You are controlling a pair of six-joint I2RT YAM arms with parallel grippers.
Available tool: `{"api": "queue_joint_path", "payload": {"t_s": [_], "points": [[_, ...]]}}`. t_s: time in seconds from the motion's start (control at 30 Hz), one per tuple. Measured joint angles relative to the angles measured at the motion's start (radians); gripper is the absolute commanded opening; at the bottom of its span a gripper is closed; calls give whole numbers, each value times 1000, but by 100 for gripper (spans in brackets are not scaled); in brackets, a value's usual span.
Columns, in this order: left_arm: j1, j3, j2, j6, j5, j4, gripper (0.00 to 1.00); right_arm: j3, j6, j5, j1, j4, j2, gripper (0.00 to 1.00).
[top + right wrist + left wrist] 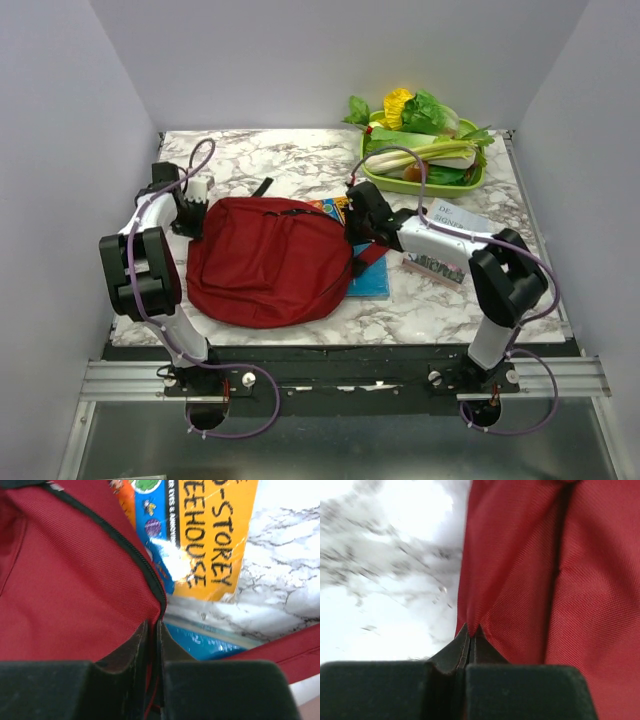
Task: Pack the student bag
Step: Adjust the student bag at the center of the board.
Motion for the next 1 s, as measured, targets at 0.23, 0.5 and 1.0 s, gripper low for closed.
{"api": "queue_joint_path", "payload": {"t_s": [0.23,0.5,1.0], "points": [[-84,281,65,-71,-15,-12,0,-128,42,-118,21,32,-178,4],[-242,546,219,-116,-71,1,0,-148,89,-166,201,35,-186,16],[-332,430,159,-141,-102,-5,66,-39,10,-201,208,-7,-171,54]]}}
